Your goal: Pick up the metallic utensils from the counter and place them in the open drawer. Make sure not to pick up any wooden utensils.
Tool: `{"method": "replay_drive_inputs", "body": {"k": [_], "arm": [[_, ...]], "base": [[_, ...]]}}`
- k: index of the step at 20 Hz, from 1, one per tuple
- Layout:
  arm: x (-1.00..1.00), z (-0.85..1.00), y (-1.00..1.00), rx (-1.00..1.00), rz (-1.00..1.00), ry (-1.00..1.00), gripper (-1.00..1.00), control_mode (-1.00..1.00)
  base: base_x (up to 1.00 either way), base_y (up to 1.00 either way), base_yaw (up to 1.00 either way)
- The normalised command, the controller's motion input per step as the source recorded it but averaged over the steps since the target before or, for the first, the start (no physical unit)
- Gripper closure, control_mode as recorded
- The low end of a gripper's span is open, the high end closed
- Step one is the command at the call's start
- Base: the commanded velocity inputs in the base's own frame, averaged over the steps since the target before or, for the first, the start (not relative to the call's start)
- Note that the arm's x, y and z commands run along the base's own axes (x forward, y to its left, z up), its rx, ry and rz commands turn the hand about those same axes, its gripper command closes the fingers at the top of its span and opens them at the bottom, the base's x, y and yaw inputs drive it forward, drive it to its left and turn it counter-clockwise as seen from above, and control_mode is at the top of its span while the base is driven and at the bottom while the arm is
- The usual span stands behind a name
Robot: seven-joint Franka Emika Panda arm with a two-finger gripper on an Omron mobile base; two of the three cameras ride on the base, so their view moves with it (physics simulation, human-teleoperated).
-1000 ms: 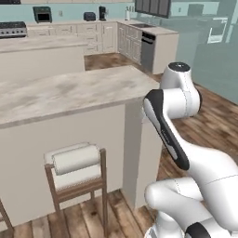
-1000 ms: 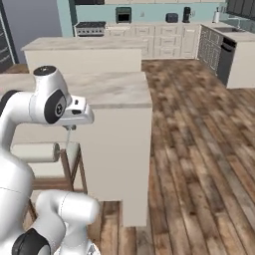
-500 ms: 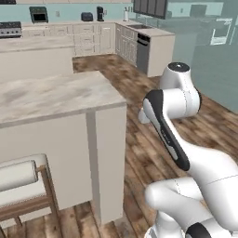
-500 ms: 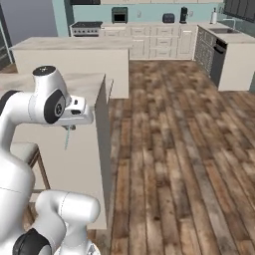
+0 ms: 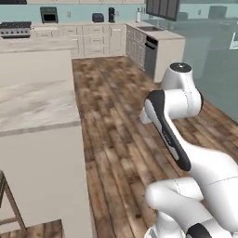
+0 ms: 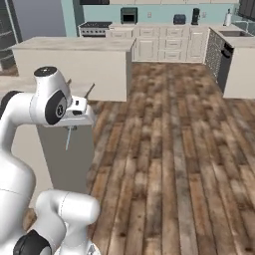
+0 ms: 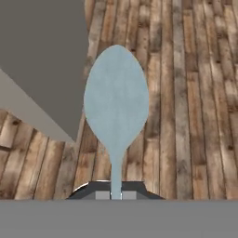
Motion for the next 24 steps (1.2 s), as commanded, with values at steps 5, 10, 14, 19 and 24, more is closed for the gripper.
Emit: {"method": "replay_drive_inputs", "body": {"k": [5,10,14,19,24], "arm": [[0.0,0.0,0.0,0.0,0.0,0.0,1.0,1.0],[0.0,0.0,0.0,0.0,0.0,0.0,1.0,1.0],[0.0,0.0,0.0,0.0,0.0,0.0,1.0,1.0],[0.0,0.0,0.0,0.0,0.0,0.0,1.0,1.0],[0.0,0.0,0.0,0.0,0.0,0.0,1.0,1.0]], "base": [[0.96,-0.98,0.37],[1.0,-0.86,0.44],[1.0,-0.94,0.39],[1.0,-1.0,0.33],[1.0,-0.97,0.37]]}}
